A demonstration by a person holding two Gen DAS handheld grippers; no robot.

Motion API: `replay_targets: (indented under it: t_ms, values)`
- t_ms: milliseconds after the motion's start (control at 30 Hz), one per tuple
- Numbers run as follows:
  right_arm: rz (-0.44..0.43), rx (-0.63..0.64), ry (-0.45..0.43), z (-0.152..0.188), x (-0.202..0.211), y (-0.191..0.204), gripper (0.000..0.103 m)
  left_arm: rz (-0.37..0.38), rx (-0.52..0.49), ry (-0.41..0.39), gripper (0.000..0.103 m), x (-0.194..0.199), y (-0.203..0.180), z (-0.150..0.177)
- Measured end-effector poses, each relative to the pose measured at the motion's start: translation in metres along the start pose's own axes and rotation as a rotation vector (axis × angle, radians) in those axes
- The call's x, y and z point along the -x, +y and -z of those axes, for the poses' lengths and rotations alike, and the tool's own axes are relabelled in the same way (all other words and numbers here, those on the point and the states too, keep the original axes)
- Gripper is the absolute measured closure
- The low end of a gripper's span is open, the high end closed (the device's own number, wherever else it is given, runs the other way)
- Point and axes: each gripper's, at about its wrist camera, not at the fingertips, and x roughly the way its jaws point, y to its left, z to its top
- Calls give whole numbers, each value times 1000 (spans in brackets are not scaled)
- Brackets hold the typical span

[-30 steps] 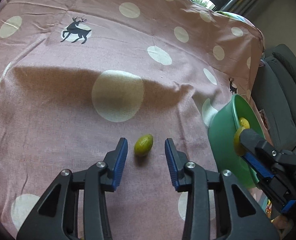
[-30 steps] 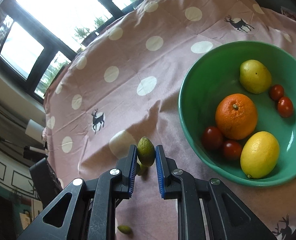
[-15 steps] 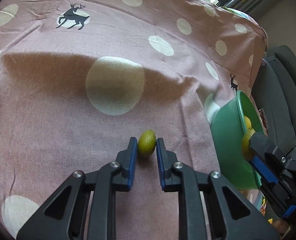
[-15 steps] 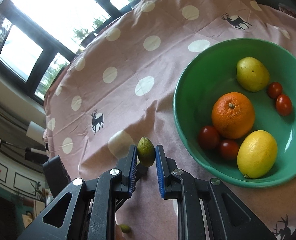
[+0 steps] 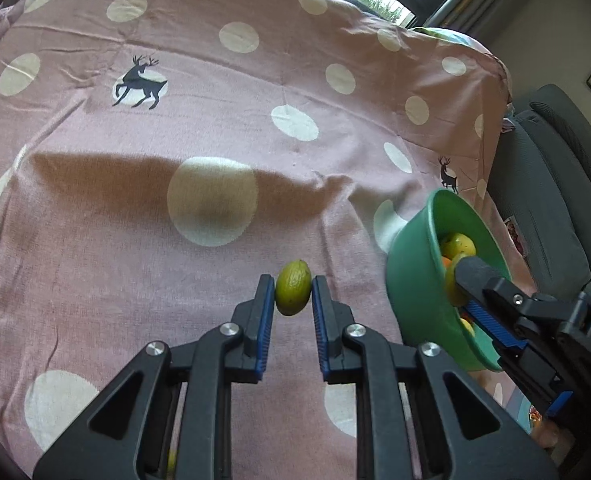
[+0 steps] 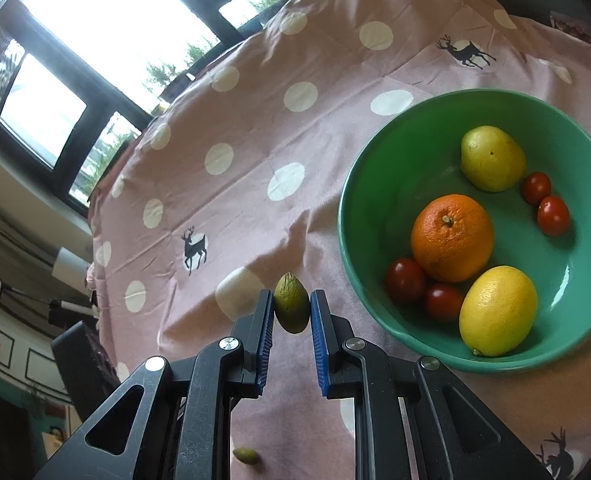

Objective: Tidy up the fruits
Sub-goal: 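Lift both green fruits and carry them over the green bowl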

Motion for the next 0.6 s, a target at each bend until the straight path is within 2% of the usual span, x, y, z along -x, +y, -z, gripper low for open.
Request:
replay_targets:
  t_ms: [300,600]
  values:
    - [11,-51,-77,-6,32,-15,85,88,-79,-77,84,31,-38,4]
    - [77,-137,-135,-9,59,-46,85,202,-205,-68,84,31,-88,15]
